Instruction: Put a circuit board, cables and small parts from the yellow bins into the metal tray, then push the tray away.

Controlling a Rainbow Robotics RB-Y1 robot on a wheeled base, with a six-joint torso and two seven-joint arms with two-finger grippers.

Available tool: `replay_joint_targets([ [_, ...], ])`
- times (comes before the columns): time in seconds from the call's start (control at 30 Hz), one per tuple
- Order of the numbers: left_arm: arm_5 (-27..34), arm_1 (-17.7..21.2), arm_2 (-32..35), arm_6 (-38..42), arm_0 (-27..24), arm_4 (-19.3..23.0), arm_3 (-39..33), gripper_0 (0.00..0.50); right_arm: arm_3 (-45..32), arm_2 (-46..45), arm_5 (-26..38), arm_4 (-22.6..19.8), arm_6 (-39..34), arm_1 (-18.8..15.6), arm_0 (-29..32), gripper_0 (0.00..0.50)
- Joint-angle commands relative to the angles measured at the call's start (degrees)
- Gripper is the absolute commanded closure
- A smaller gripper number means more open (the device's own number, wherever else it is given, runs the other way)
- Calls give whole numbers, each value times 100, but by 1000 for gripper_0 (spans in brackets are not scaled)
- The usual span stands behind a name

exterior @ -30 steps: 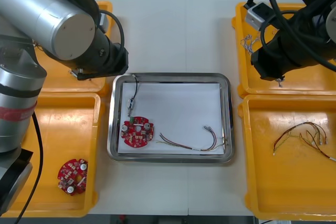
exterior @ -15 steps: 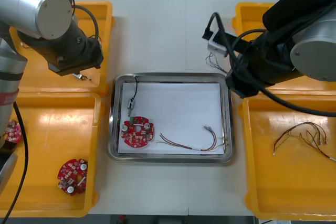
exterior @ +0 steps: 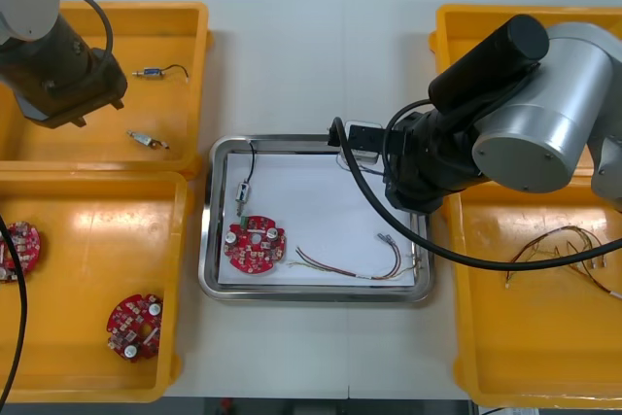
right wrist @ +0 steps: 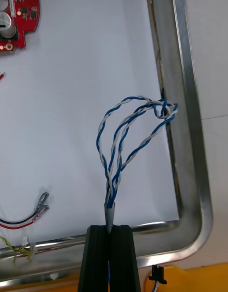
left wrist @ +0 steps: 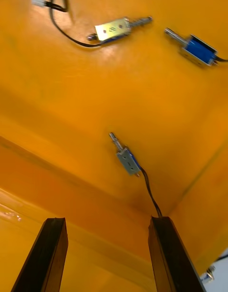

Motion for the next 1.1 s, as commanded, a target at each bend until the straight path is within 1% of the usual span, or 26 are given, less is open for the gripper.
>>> replay_joint_targets([
  [0.03,39,166,236,765,-146,-167,140,0,303,451,-265,34,325,156,-270,500],
  [0.23,8,26,184,1336,-146,-158,237,0,689,864,-432,139,343,350,-507,500],
  [0.37,-317,-71,61,1653,-138,-158,325,0,944,1075,-537,192,316,481,-648,500],
  [0.57,-739,-150,-1,1723,-138,-158,554,0,1480,1338,-836,244,334,648,-894,500],
  [0.73,-1152,-229,-115,1776,-120,-158,747,0,1691,1409,-898,271,334,710,-964,500],
  [0.77,-1258,-264,-150,1776,-120,-158,826,0,1691,1409,-889,271,316,710,-964,486],
  [0.83,-1442,-291,-203,1793,-120,-158,967,0,1691,1409,-854,253,290,710,-964,438],
  [0.87,-1574,-308,-256,1802,-120,-158,1054,0,1691,1409,-836,244,272,701,-973,396],
  [0.9,-1618,-317,-282,1811,-120,-158,1090,0,1691,1409,-836,236,272,692,-982,378],
  [0.93,-1706,-343,-326,1820,-120,-158,1169,0,1691,1409,-827,227,255,684,-982,331],
  [0.97,-1776,-352,-361,1828,-120,-158,1230,0,1691,1409,-827,218,246,675,-982,263],
  [1.0,-1811,-370,-388,1837,-120,-149,1265,0,1691,1409,-827,218,246,666,-982,178],
  [1.03,-1820,-370,-405,1837,-120,-149,1274,0,1691,1409,-827,218,237,657,-991,133],
  [1.07,-1820,-378,-440,1855,-120,-140,1292,0,1674,1409,-818,209,220,648,-991,45],
  [1.1,-1811,-378,-449,1864,-120,-132,1301,0,1674,1409,-801,209,202,640,-982,10],
])
